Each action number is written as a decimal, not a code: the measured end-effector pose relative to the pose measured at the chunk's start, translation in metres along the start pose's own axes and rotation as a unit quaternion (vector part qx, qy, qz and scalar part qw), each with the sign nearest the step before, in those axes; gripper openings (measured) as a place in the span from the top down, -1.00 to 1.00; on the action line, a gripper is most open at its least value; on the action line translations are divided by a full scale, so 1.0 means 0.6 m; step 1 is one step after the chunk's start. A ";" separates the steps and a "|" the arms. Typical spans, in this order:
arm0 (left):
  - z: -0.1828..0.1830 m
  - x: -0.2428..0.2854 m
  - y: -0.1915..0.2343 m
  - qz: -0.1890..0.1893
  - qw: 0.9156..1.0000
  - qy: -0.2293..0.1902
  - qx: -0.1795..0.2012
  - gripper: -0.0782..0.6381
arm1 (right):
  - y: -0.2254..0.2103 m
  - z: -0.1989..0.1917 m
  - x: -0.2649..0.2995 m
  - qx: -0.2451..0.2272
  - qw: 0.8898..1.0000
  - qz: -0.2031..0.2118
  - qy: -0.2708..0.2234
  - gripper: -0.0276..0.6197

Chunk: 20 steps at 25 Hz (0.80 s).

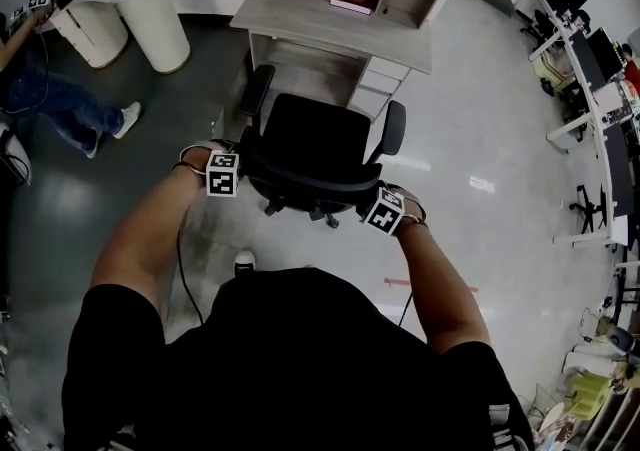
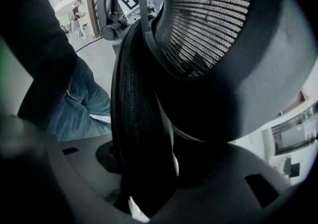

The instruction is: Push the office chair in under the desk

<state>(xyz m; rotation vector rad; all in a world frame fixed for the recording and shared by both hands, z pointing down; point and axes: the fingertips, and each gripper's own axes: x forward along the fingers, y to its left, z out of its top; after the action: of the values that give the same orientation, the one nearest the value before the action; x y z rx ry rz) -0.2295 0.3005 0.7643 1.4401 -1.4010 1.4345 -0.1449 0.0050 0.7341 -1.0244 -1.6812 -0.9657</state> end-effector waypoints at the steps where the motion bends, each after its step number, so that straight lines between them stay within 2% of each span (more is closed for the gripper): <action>1: -0.006 -0.001 0.002 0.000 1.000 -0.001 0.001 0.16 | 0.000 0.006 0.001 0.001 1.000 -0.001 0.001 0.25; 20: -0.146 -0.028 0.009 0.007 1.000 -0.009 0.004 0.16 | 0.015 0.146 0.037 0.002 1.000 -0.010 -0.001 0.26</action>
<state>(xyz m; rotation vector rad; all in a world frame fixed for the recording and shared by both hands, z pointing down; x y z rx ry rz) -0.2539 0.3863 0.7629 1.4529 -1.4212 1.4414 -0.1680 0.0929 0.7327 -1.0092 -1.6972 -0.9739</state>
